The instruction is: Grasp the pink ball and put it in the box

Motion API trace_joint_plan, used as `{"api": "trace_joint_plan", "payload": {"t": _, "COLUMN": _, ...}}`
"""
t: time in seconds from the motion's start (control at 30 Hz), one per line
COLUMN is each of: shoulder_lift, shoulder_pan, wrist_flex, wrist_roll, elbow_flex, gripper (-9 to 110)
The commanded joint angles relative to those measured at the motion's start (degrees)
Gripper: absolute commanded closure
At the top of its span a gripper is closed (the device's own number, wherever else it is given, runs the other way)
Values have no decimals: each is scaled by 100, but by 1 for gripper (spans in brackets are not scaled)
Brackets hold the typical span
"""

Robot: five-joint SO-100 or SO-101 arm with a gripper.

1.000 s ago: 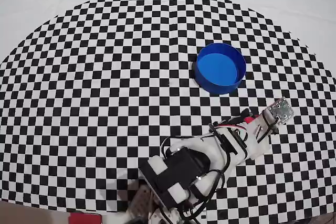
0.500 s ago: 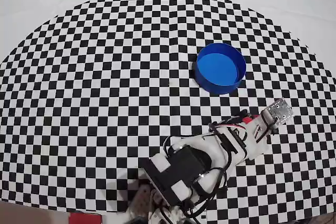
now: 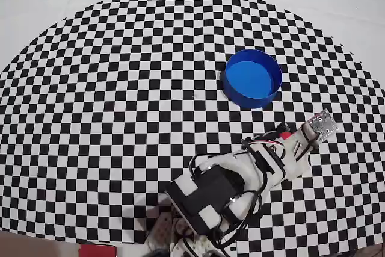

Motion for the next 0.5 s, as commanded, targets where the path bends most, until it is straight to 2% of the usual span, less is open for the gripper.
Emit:
{"api": "trace_joint_plan", "payload": {"t": 0.0, "shoulder_lift": -35, "shoulder_pan": -18, "wrist_flex": 0, "wrist_roll": 44, "elbow_flex": -299, "gripper": 72}}
{"api": "trace_joint_plan", "payload": {"t": 0.47, "shoulder_lift": -308, "shoulder_pan": -26, "wrist_flex": 0, "wrist_roll": 44, "elbow_flex": -510, "gripper": 72}}
